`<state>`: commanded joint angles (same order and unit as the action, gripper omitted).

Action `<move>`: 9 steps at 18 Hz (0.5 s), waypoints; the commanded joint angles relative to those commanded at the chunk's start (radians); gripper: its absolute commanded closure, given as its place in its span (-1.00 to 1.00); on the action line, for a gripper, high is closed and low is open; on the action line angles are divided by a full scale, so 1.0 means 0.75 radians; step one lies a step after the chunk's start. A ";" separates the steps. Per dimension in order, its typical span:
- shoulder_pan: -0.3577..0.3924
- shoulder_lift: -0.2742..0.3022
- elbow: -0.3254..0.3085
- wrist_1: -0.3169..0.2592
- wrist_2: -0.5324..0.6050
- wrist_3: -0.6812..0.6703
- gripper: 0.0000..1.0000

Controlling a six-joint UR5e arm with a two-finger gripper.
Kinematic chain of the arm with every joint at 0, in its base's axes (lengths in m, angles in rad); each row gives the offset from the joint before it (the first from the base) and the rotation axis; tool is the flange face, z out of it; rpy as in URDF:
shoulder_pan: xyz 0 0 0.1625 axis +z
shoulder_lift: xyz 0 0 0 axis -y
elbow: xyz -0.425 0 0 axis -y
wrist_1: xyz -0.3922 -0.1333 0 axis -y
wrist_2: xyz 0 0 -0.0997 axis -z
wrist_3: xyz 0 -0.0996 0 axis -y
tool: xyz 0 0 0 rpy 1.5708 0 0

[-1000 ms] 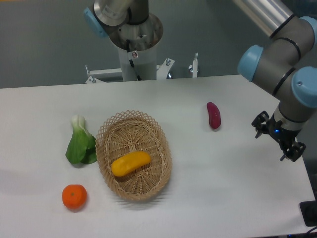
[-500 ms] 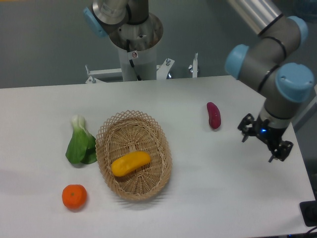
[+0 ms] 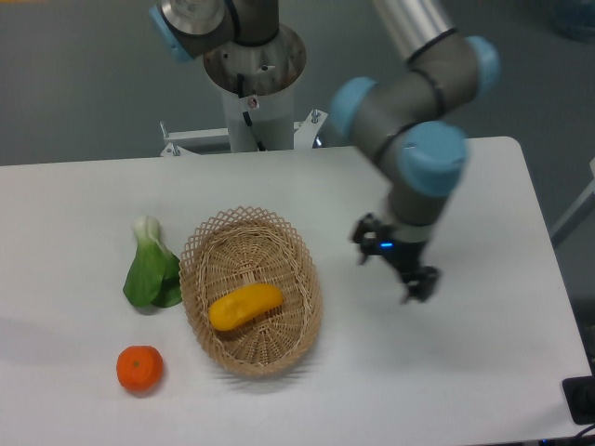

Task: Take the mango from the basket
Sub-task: 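Move the open gripper over the wicker basket toward the yellow mango, then lower the gripper onto the yellow mango and close on it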

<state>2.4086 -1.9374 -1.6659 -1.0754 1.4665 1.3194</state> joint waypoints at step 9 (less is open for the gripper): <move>-0.119 -0.014 -0.176 0.196 0.002 -0.062 -1.00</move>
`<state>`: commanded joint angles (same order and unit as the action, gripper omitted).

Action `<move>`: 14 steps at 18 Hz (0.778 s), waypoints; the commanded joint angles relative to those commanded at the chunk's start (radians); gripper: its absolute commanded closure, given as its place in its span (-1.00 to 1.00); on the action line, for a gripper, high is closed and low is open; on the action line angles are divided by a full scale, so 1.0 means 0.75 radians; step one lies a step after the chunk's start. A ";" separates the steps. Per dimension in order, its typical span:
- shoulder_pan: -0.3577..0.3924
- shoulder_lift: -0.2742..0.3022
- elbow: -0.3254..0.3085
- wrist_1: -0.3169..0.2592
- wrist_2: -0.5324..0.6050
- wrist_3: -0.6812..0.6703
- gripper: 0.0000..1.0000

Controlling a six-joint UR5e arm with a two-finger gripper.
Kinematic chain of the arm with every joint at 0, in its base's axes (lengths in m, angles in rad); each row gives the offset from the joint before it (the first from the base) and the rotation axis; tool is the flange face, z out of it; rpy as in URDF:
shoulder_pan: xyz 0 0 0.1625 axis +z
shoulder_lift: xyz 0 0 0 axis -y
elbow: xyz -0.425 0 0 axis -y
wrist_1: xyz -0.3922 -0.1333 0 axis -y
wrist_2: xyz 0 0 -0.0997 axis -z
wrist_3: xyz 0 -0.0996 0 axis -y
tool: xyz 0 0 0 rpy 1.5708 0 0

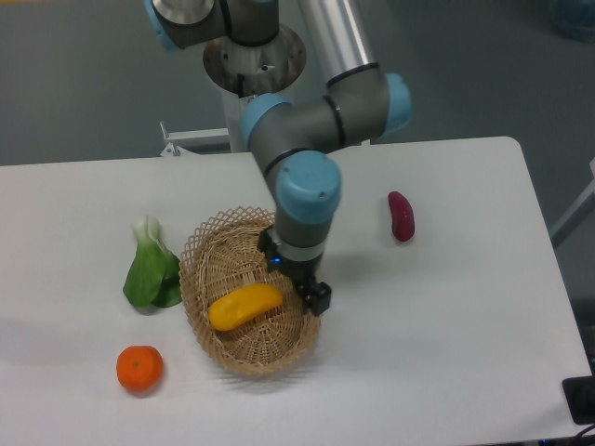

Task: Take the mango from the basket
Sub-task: 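Lower the gripper onto the yellow mango and close on it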

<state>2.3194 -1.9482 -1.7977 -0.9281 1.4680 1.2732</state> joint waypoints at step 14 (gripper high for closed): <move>-0.070 -0.078 -0.012 0.070 0.006 -0.133 -1.00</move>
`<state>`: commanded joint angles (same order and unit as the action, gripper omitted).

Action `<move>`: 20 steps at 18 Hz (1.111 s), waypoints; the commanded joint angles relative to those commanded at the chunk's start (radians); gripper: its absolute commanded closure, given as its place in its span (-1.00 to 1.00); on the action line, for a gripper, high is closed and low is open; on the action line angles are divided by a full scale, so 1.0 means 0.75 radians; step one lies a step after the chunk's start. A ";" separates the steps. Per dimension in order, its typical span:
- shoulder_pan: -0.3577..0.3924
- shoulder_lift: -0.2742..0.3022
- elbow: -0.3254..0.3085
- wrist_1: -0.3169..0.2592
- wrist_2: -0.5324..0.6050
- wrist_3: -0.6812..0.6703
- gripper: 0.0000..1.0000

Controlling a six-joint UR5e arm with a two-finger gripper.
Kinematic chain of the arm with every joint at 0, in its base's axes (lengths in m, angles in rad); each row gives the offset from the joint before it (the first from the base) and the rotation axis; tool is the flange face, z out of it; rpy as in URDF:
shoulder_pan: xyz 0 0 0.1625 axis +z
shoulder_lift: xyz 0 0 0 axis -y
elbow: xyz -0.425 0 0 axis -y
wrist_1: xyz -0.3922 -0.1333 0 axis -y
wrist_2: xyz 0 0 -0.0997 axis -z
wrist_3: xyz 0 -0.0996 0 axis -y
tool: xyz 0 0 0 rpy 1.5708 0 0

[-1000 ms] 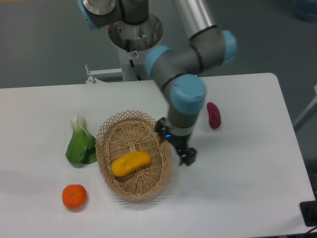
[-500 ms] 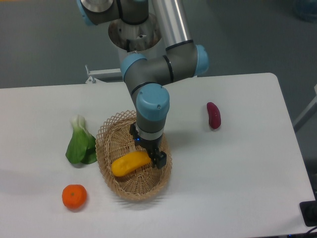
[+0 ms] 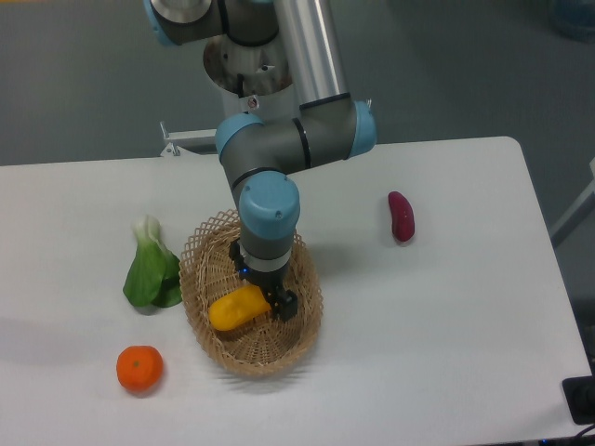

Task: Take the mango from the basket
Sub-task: 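Lower the gripper onto the yellow mango and close on it, then lift the held mango up and out of the basket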

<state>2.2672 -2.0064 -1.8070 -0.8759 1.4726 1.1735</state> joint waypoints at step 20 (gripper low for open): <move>0.163 0.108 0.180 -0.049 0.055 0.018 0.39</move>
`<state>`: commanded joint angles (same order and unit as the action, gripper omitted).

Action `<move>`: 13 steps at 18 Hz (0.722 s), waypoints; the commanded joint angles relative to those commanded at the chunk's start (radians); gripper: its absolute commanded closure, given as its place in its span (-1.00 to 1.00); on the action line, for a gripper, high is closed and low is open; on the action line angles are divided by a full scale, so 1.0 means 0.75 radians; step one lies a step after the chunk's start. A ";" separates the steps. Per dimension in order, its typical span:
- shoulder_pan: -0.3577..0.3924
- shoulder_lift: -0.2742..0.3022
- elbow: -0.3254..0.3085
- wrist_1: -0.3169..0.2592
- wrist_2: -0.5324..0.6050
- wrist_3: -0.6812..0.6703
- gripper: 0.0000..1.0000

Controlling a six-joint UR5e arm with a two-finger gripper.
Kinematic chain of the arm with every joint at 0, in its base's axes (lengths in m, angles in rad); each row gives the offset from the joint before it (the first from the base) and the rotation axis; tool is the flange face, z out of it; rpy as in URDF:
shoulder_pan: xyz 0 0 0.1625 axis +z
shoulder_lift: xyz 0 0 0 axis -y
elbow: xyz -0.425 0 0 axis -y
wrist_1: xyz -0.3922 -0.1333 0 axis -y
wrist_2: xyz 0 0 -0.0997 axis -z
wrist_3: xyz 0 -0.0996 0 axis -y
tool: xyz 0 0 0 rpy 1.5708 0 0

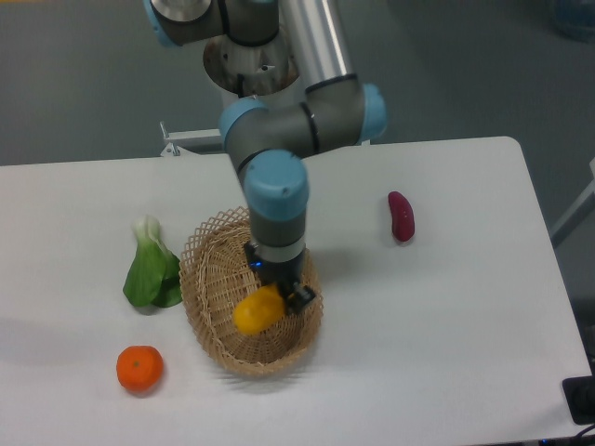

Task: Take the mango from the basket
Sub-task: 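Lift the held mango up and out of the basket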

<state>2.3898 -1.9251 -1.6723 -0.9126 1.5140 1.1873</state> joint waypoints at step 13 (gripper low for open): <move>0.256 -0.125 0.325 -0.309 -0.006 0.239 0.29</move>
<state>2.5815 -2.0186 -1.4282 -1.1443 1.5094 1.3666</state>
